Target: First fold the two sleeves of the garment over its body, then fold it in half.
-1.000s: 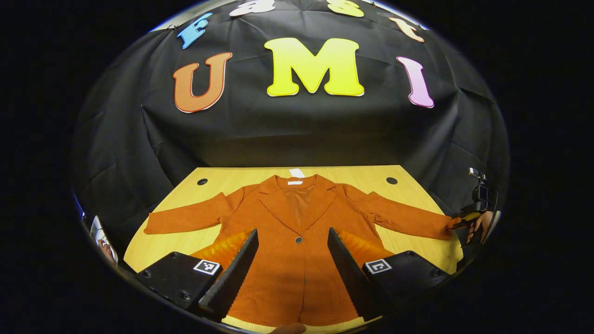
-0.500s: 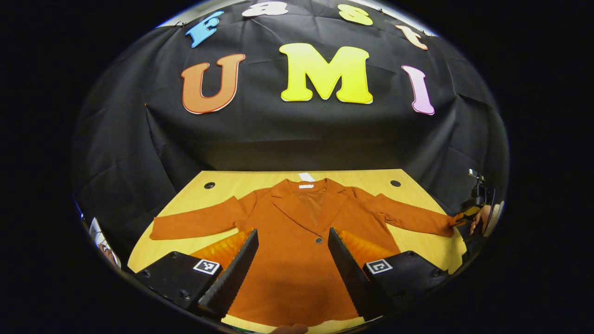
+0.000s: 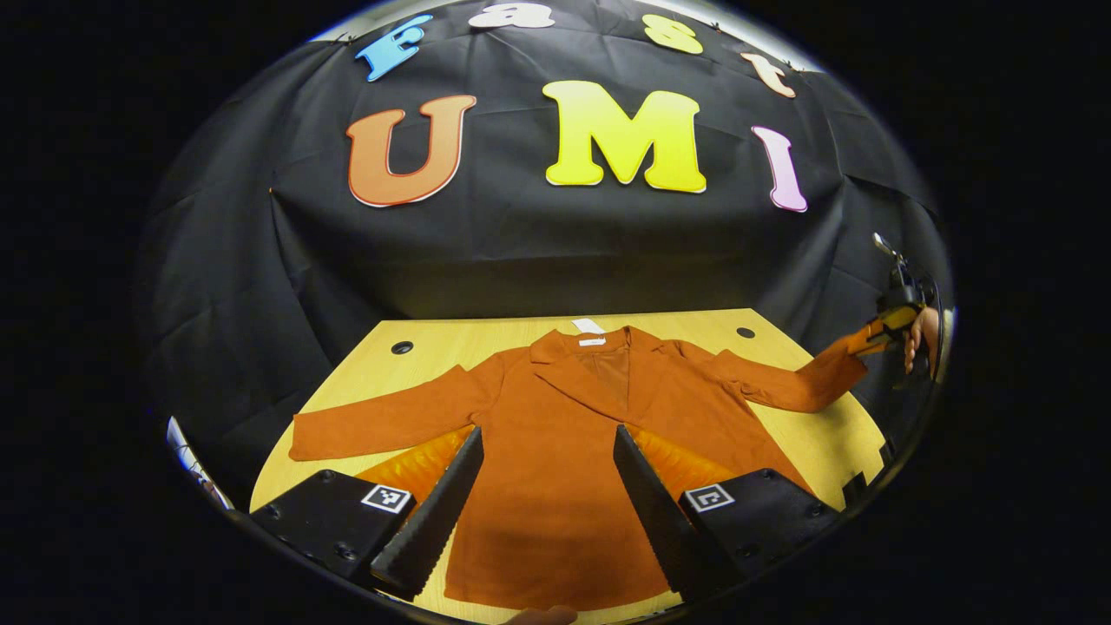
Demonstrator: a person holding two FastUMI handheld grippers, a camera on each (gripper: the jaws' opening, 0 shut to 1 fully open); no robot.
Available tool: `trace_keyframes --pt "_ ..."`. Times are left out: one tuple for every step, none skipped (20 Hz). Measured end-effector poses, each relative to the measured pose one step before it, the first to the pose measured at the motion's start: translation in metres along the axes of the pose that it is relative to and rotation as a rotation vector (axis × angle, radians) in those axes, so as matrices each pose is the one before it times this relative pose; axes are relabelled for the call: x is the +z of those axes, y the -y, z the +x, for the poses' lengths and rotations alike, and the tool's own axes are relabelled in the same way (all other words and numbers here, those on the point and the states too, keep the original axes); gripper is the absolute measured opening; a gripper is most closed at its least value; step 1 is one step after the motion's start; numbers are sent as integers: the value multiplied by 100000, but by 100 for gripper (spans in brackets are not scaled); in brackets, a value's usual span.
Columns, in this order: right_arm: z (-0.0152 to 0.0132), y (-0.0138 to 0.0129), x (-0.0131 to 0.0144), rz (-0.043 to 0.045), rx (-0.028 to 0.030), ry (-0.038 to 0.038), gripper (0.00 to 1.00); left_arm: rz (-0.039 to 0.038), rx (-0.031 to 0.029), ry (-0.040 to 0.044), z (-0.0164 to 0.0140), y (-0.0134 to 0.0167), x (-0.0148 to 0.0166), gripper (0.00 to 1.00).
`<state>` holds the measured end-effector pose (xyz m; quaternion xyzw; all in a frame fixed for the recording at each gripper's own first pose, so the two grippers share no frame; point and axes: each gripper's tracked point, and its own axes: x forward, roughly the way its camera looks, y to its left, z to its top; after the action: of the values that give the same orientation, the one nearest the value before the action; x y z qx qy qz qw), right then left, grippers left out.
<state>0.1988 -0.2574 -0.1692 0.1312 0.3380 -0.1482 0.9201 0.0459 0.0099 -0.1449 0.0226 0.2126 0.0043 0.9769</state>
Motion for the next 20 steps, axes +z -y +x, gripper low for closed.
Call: trace_keyframes --pt "-502 -2428 468 -2163 2279 1095 1 -1266 196 -72 -125 -738 -338 98" --pt "-197 -2543 482 -2555 2399 1225 1 -1446 293 -207 -197 -863 -378 98" --pt "58 -2845 280 -2407 2734 1105 1 -992 448 -101 -199 -908 -309 98" --pt "-38 -2939 322 -2254 3758 831 1 -423 1271 390 -258 -1166 -325 98" --pt "342 -2930 -9 -2458 3389 326 1 -541 1639 194 -287 -1221 -263 98" --pt "450 -3047 -46 -2260 3521 -94 1 -480 1214 41 -342 -1278 -396 98" --pt "535 -3190 -62 -1824 3990 -167 1 -211 1757 -218 -160 -1368 -473 98" --pt "534 -3121 -292 -2182 3985 -471 1 -125 2156 -494 -203 -1414 -471 98" --pt "596 -2942 -520 -2756 3043 -735 1 -510 2343 -761 -114 -1280 -600 98" --pt "614 -3042 -505 -2928 3147 -988 1 -641 2357 -1097 -111 -1466 -520 98" --pt "973 -3222 -478 -2399 3524 -1192 1 -400 2201 -1459 -13 -1379 -673 98" --pt "1014 -2959 -559 -1907 2842 -1458 1 -850 1640 -962 -142 -1298 -331 98" --pt "1581 -2909 -1088 -1937 2303 -2029 1 -1034 1053 -590 -34 -943 -179 98" --pt "1308 -2669 -981 -1780 2293 -2260 1 -812 1079 -401 -50 -921 -138 98" --pt "1471 -2514 -1092 -2000 1663 -2618 1 -654 994 -323 -90 -796 -317 98" --pt "1349 -2150 -966 -1895 1060 -2544 1 -74 1429 -1075 -18 -922 -240 98" --pt "1453 -1824 -858 -2279 558 -2396 1 137 1841 -1268 113 -935 -477 98" --pt "1507 -1685 -820 -1826 789 -2282 1 -424 823 -369 102 -724 -80 98" --pt "1407 -1318 -994 -1771 117 -2488 1 -867 371 -587 133 -508 -196 98" --pt "1485 -1114 -1040 -1424 -301 -2728 1 -815 578 -650 68 -470 -231 98"
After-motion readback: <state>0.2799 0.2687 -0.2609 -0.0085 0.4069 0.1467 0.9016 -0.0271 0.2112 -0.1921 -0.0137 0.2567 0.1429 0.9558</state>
